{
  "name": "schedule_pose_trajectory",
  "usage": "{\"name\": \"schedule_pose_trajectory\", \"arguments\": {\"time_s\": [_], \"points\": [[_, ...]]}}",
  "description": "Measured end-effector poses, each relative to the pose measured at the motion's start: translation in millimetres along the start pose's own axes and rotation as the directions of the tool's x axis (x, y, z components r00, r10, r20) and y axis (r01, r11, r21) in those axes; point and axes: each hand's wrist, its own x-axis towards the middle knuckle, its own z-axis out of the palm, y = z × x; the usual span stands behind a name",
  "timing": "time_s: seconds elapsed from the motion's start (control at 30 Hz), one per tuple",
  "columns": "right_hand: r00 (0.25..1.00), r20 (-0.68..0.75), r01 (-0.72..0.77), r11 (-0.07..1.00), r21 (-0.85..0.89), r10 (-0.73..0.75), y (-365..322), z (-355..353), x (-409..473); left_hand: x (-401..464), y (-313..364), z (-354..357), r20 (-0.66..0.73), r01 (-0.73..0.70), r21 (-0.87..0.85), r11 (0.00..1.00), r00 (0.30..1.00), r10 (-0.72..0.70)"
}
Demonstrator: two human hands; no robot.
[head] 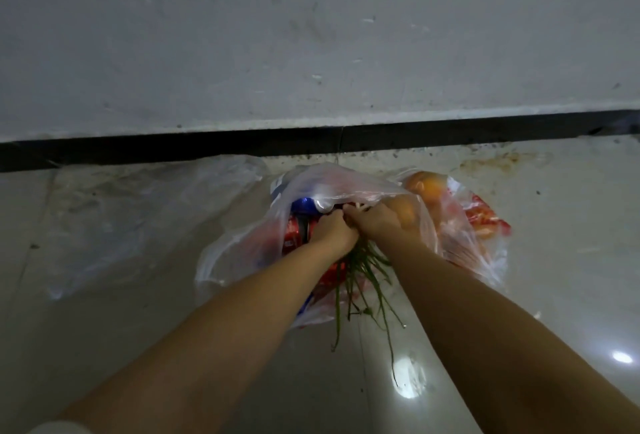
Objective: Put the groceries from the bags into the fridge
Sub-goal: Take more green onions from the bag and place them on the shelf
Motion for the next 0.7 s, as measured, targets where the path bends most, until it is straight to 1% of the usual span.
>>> {"name": "schedule_pose_trajectory", "arguments": {"time_s": [0.03, 0.1, 0.2, 0.23, 0.3, 0.33, 0.37, 0.4, 0.5, 0.53, 0.57, 0.63, 0.7], "points": [[0.999, -0.035, -0.019, 1.000, 0.006, 0.019, 3, 4, 5, 0, -3, 2, 0.012, -0.004, -0.037, 0.999, 1.000, 0.004], [0.999, -0.014, -0.040, 0.999, 0.034, 0.041, 7, 4, 8, 2, -5, 4, 0.015, -0.016, -0.100, 0.995, 1.000, 0.018], [0.993, 0.091, -0.098, 0.957, 0.273, 0.076, 10, -3, 7, 11, 1, 10, -0.012, 0.021, -0.241, 0.970, 1.000, -0.024], [0.994, 0.085, -0.095, 0.929, 0.357, 0.069, 12, -5, 8, 11, 4, 12, -0.024, 0.042, -0.283, 0.958, 0.998, -0.051], [0.998, 0.037, -0.065, 0.852, 0.519, 0.053, 13, -7, -4, -1, 10, 13, -0.033, -0.019, -0.275, 0.961, 0.999, 0.011], [0.999, 0.010, -0.042, 0.821, 0.569, 0.044, 13, -8, -16, -11, 9, 14, -0.015, -0.055, -0.277, 0.959, 0.998, 0.053], [0.999, -0.004, -0.033, 0.792, 0.609, 0.045, 16, -7, -27, -28, 10, 11, 0.038, -0.038, -0.316, 0.948, 0.998, 0.053], [0.998, 0.017, -0.057, 0.762, 0.645, 0.060, 19, -8, -43, -45, 8, 8, 0.096, -0.003, -0.345, 0.938, 0.995, 0.038], [0.973, 0.203, -0.221, 0.678, 0.701, 0.108, 28, -17, -100, -105, 5, -12, 0.200, 0.080, -0.315, 0.946, 0.980, -0.016], [0.961, 0.251, -0.264, 0.669, 0.695, 0.118, 28, -25, -119, -123, 5, -20, 0.212, 0.115, -0.328, 0.937, 0.976, -0.046], [0.949, 0.286, -0.299, 0.665, 0.684, 0.132, 27, -35, -140, -144, 10, -32, 0.221, 0.177, -0.337, 0.925, 0.970, -0.105], [0.941, 0.301, -0.324, 0.671, 0.667, 0.155, 26, -50, -172, -178, 19, -51, 0.223, 0.268, -0.393, 0.880, 0.956, -0.192], [0.937, 0.278, -0.346, 0.677, 0.649, 0.212, 17, -77, -208, -214, 41, -78, 0.241, 0.319, -0.440, 0.839, 0.943, -0.232]]}}
